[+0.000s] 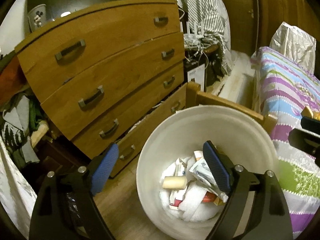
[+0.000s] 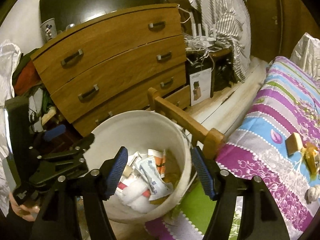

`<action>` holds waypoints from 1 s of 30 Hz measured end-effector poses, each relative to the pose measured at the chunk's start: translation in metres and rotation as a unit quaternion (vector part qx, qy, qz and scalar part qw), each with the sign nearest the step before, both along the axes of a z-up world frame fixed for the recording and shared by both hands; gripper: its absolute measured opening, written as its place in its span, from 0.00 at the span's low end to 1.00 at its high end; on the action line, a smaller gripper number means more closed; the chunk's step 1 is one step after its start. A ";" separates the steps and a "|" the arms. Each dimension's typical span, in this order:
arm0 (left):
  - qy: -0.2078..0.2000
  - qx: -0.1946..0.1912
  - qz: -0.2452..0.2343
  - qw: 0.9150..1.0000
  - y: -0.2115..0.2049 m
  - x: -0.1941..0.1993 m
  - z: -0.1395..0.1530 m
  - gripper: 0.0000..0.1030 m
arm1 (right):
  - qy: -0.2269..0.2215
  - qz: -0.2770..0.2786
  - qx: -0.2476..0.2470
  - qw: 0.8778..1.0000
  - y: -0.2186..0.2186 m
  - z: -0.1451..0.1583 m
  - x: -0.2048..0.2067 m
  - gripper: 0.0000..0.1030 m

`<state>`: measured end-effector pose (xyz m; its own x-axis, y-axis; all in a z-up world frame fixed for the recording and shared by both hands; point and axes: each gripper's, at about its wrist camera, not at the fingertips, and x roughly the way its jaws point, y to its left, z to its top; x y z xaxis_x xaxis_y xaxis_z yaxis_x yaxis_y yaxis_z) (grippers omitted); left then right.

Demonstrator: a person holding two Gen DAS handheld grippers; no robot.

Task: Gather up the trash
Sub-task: 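Move both tools back to the bedspread toward the remaining trash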

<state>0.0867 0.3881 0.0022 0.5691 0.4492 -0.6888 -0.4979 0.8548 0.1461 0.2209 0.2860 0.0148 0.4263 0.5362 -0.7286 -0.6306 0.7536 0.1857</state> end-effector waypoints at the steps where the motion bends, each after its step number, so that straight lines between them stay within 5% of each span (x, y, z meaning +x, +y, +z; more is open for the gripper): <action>1: -0.005 0.004 0.000 1.000 -0.004 -0.001 0.004 0.81 | -0.007 -0.007 0.002 1.000 -0.005 0.001 -0.001 0.66; 9: -0.051 0.024 -0.025 0.998 -0.057 -0.011 0.036 0.88 | -0.061 -0.072 0.018 0.995 -0.071 -0.001 -0.011 0.66; 19: -0.085 -0.007 -0.094 0.992 -0.138 -0.008 0.059 0.93 | -0.109 -0.152 -0.004 0.982 -0.178 -0.020 -0.031 0.66; 30: -0.049 -0.026 -0.174 0.983 -0.236 0.018 0.023 0.94 | -0.099 -0.228 -0.028 0.968 -0.324 -0.041 -0.026 0.66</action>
<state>0.1042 0.1522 0.0253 0.7474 0.1805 -0.6394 -0.1830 0.9811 0.0631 0.1947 -0.0380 -0.0257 0.7434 0.2211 -0.6313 -0.2480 0.9676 0.0468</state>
